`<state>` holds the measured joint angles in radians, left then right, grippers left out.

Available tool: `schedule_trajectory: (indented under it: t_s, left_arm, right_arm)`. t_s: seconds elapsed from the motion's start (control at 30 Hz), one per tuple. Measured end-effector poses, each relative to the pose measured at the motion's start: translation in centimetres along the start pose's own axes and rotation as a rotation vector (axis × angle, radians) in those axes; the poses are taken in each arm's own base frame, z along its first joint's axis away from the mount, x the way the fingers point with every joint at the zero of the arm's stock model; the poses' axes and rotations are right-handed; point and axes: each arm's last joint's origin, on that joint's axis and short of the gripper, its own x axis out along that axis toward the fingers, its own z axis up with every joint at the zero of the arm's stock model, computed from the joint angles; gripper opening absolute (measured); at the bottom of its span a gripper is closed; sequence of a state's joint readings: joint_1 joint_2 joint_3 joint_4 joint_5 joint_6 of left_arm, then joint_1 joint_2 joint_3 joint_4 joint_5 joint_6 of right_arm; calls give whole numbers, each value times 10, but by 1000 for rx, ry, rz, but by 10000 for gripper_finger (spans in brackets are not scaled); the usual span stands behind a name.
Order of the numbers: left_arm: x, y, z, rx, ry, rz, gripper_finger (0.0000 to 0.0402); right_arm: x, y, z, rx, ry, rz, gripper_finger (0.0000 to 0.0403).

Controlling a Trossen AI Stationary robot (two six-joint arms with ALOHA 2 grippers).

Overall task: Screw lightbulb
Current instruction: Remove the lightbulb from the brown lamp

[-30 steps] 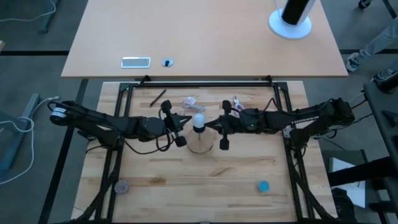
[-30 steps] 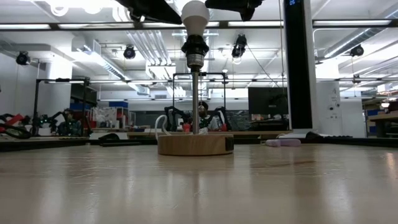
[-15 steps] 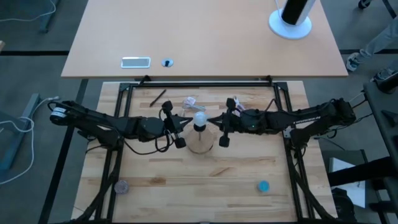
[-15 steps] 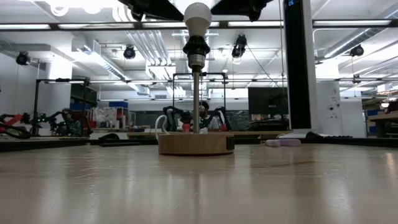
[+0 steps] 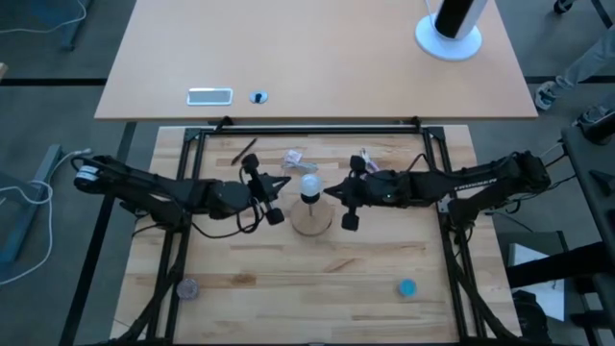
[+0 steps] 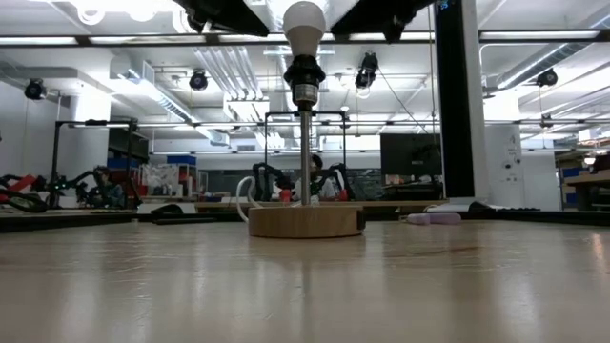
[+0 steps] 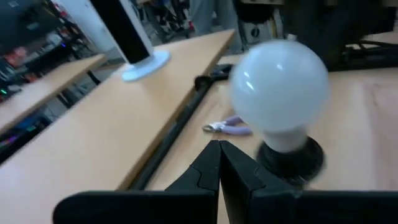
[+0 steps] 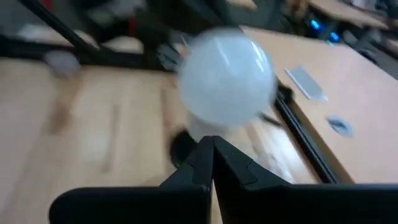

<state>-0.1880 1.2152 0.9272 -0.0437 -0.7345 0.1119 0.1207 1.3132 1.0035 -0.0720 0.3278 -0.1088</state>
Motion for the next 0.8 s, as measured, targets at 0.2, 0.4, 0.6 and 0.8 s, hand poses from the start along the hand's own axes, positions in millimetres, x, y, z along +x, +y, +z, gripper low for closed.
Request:
schedule_trajectory:
  t_s: [0.2,0.4,0.6,0.8]
  left_arm:
    - [11,4,4,15,-52,-28,0]
    - [14,2,3,20,-48,-49,0]
    - [12,-1,4,15,-67,-149,0]
    - [4,-3,1,38,-29,-123,0]
  right_arm:
    - [3,0,8,-6,-88,28,0]
    - [5,-3,7,11,-86,10,0]
    - [5,-6,5,10,-57,-80,0]
    - [4,-7,-3,23,22,-116,0]
